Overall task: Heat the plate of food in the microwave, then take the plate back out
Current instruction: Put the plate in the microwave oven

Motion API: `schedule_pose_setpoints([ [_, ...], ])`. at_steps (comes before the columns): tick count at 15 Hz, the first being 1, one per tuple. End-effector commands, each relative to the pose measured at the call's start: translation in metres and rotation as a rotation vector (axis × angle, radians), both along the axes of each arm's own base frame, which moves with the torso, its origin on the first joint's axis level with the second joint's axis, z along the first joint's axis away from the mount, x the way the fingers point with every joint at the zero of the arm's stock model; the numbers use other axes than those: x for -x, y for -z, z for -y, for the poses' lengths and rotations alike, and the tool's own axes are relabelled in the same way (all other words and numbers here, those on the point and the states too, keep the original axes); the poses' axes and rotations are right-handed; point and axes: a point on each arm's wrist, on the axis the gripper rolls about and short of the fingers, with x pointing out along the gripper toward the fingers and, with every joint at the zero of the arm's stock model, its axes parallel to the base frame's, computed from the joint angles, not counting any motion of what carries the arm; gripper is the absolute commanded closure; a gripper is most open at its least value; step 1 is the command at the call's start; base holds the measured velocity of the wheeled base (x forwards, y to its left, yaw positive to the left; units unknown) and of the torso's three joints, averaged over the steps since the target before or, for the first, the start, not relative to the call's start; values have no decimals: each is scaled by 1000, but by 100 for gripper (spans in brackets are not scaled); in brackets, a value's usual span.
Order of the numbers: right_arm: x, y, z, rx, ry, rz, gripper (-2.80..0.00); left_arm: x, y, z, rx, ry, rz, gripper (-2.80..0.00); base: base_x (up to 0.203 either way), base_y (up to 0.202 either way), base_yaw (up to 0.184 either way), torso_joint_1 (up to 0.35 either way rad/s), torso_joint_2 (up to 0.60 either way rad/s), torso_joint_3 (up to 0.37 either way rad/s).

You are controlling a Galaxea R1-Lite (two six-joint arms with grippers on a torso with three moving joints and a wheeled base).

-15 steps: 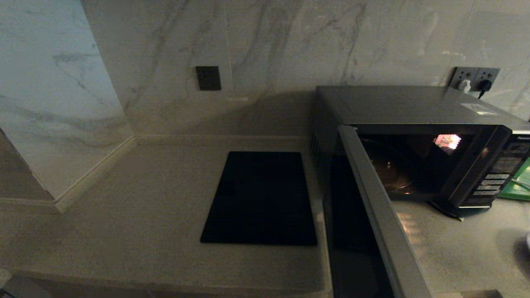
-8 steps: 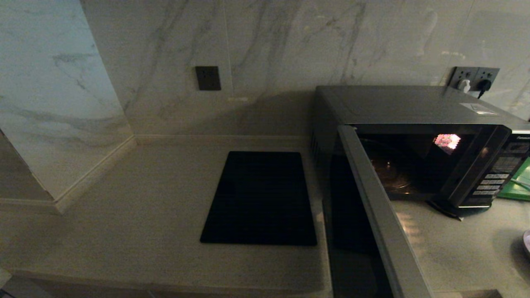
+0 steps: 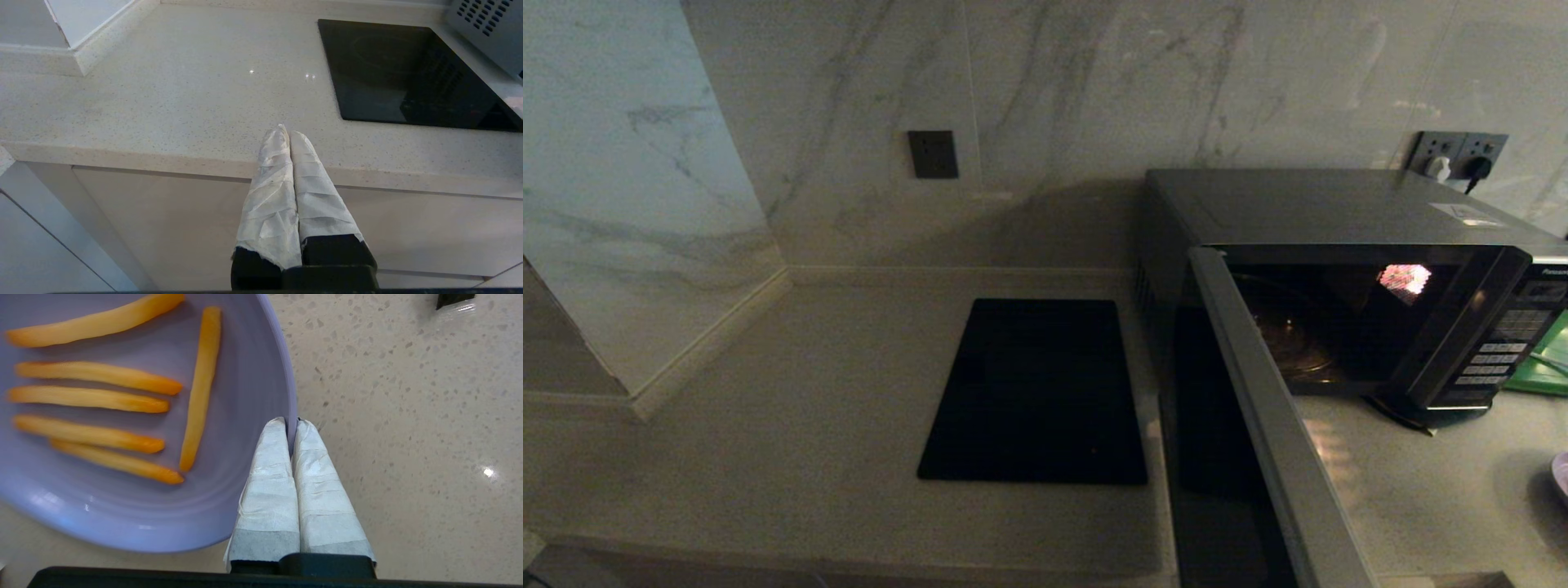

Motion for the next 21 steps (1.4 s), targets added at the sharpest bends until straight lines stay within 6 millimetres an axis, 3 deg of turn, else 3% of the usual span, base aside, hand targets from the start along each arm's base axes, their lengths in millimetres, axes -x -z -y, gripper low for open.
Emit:
schedule_pose_setpoints([
  [1,2,-14,-4,21,0,27,0,0,0,0,1,-1,0,0,0,0,0,0,0,0],
  [7,4,-26,-10,40,-3,45,0,0,0,0,1,-1,0,0,0,0,0,0,0,0],
  [21,6,-33,-13,49,-4,54,0,0,0,0,1,-1,-1,0,0,0,0,0,0,0],
])
